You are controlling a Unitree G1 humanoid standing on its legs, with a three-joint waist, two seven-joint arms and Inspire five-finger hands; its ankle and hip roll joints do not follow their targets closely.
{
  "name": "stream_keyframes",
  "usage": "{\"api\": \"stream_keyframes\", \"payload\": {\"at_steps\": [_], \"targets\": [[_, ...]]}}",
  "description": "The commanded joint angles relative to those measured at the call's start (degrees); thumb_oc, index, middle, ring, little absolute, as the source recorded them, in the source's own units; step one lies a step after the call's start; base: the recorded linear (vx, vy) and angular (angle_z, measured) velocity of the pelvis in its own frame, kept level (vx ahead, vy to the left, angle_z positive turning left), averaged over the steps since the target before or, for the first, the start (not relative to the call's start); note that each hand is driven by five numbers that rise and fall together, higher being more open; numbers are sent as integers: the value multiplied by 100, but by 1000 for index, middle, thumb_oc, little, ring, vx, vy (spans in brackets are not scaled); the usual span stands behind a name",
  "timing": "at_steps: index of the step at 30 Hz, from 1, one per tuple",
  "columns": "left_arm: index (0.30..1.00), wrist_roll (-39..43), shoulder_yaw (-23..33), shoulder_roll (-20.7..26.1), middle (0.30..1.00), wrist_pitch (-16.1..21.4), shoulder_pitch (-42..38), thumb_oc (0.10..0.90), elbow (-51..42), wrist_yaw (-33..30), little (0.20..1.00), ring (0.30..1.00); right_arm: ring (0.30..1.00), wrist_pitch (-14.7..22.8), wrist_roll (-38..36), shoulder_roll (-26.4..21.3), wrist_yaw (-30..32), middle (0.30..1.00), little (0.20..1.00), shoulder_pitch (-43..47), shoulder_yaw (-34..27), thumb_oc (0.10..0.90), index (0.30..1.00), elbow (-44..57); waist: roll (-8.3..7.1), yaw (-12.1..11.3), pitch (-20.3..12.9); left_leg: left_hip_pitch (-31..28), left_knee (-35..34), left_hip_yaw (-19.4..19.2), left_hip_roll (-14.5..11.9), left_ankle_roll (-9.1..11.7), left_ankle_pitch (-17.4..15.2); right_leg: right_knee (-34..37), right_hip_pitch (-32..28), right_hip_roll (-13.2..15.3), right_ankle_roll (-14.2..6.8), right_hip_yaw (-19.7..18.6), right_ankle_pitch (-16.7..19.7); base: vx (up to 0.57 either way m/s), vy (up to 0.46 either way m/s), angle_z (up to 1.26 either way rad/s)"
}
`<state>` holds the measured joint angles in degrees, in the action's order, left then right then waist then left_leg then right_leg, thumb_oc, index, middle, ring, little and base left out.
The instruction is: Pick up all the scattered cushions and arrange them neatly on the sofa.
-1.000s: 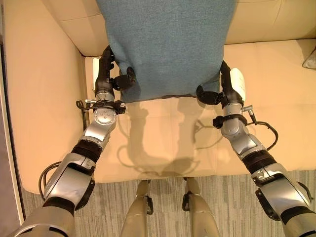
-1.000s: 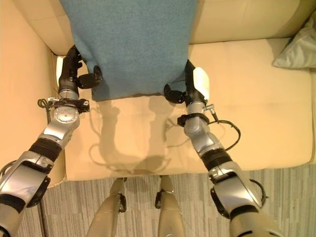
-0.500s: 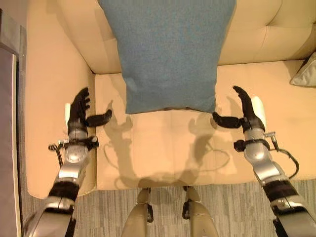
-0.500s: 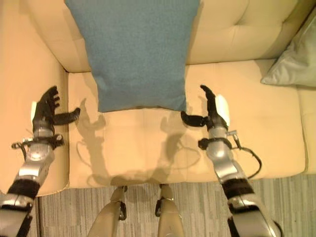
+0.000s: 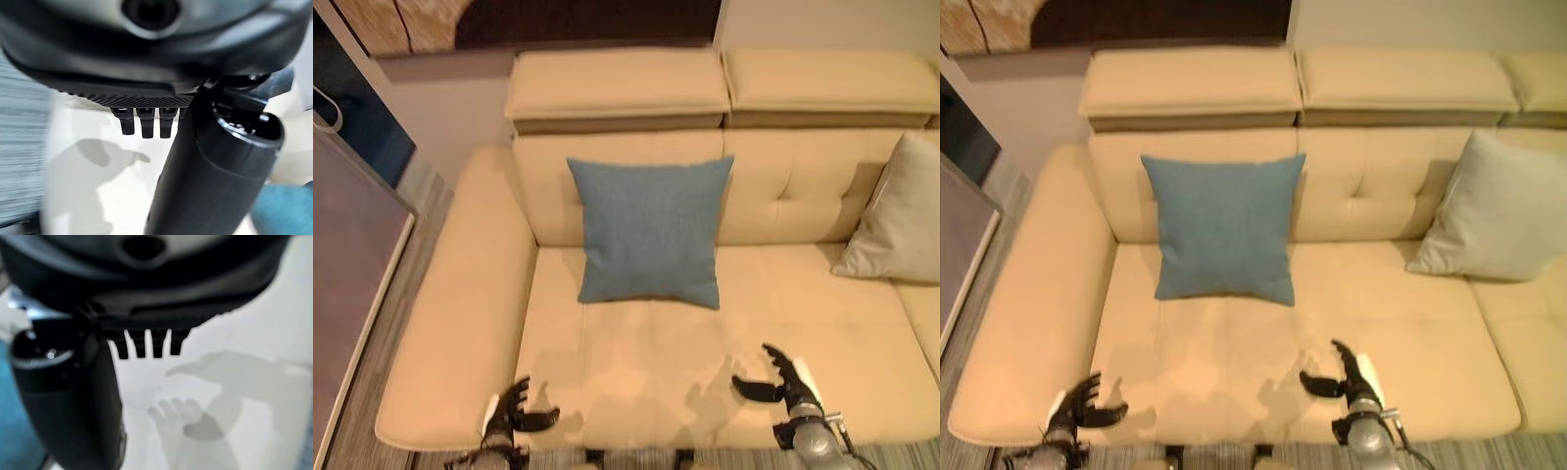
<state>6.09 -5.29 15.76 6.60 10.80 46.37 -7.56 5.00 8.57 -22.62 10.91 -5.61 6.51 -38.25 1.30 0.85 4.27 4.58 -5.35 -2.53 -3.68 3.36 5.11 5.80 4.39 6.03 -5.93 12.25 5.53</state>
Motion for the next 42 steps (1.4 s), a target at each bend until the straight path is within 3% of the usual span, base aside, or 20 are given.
{"api": "stream_keyframes", "payload": {"at_steps": [1,3,8,11,14,16,20,22,23,25,27,29,30,32,33,34,35,42], "targets": [[900,-519,24,226,900,170,-353,800,481,-87,900,900,900,398,150,-146,119,900,900,224,-52,800,900,-97,-178,-84,-152,-253,35,-101,59,47,-393,-80,-388,-129,-212,102,-690,1,-72,0],[900,-817,-104,171,900,144,-392,800,1037,-149,900,900,900,424,126,-34,87,900,900,142,46,800,900,-356,-193,-67,-169,-401,35,-82,21,56,-430,-80,-527,-194,-182,71,-752,7,-60,0],[900,-930,-157,138,900,105,-485,800,1399,-194,900,900,900,430,57,87,56,900,900,188,225,800,900,-867,-168,-52,-70,-439,35,-57,-46,90,-364,-80,-523,-270,-122,-3,-798,-55,-50,2],[900,-938,-234,143,900,96,-647,800,1511,-245,900,900,900,405,-16,134,74,900,900,316,316,800,900,-1199,-169,-66,93,-145,334,-50,-64,125,-297,-80,-422,-248,-102,11,-799,-188,-37,10],[900,-901,-309,140,900,115,-825,800,1480,-265,900,900,900,349,-12,110,119,900,900,498,429,800,900,-1404,-295,-55,304,291,1158,-26,35,120,-671,-80,-227,-80,-62,43,-636,-290,-20,24],[900,-929,-322,91,900,112,-836,800,1528,-247,900,900,900,316,-3,119,108,900,900,571,458,800,900,-1535,-365,-49,321,186,1666,59,125,104,-1005,-80,-138,-2,-54,70,-502,-203,35,18],[900,-899,-326,-15,900,114,-905,800,1610,-255,900,900,900,254,-39,176,85,900,900,666,436,800,900,-1740,-399,88,246,-232,2153,134,110,105,-1125,-80,-4,103,-58,176,-286,-112,108,-4],[900,-892,-369,-37,900,127,-936,800,1589,-283,900,900,900,215,-47,196,86,900,900,681,393,800,900,-1858,-340,190,183,-610,1737,128,136,81,-1291,-80,76,104,-141,199,-148,-90,191,26],[900,-918,-398,-41,900,107,-980,800,1547,-278,900,900,900,185,24,181,129,900,900,741,339,800,900,-2004,-316,241,136,-842,1187,92,205,6,-1515,-80,221,202,-236,216,2,-94,188,55],[900,-913,-416,-37,900,112,-1024,800,1544,-279,900,900,900,160,38,186,150,900,900,766,316,800,900,-2058,-316,246,136,-910,954,123,269,-43,-1541,-80,284,249,-286,208,66,-146,215,48],[900,-870,-396,-5,900,97,-1149,800,1519,-389,900,900,900,56,-48,271,197,900,900,882,229,800,900,-2160,-389,166,255,-903,571,393,556,-208,-1461,-169,527,461,-447,181,269,-297,350,-2],[900,-884,-347,17,900,79,-1185,800,1623,-443,900,900,900,38,-109,339,229,900,900,950,198,800,900,-2187,-405,109,343,-929,453,420,612,-297,-1366,-336,630,561,-525,104,291,-260,217,-21],[900,-907,-390,74,900,47,-1266,800,1701,-464,900,900,900,-8,-185,388,210,900,900,1029,201,800,900,-2299,-395,120,431,-838,415,451,615,-378,-1255,-748,776,518,-524,-236,154,-372,187,-38],[900,-1045,-463,128,900,-30,-1287,800,1902,-398,900,900,900,-18,-195,429,169,900,900,1050,327,800,900,-2629,-293,-36,423,-673,275,391,605,-535,-976,-1820,454,299,-294,-327,-458,-351,148,-20],[900,-1045,-463,129,900,-30,-1289,800,1902,-398,900,900,900,-18,-195,431,169,900,900,1052,327,800,900,-2630,-297,-34,411,-654,276,391,609,-536,-967,-1816,470,303,-294,-328,-449,-254,24,-6],[900,-1014,-408,161,900,-43,-1281,800,1970,-391,900,900,900,-26,-275,533,131,900,900,1005,314,800,900,-2757,-376,-216,255,-514,134,256,643,-494,-807,-1698,-20,180,-263,-122,-762,-128,-55,-3],[900,-1005,-398,141,900,-32,-1273,800,1999,-405,900,900,900,-25,-273,560,132,900,900,1003,334,800,900,-2794,-426,-276,177,-494,91,207,664,-467,-811,-1496,-137,154,-243,-19,-822,-125,-85,-15],[900,-814,-250,-17,900,-80,-1186,800,2219,-390,900,900,900,-67,-428,603,144,900,900,1015,260,800,900,-2989,-454,-221,-26,-634,117,88,566,-368,-831,-611,-577,1,-220,-25,-712,26,-77,-25]]}}
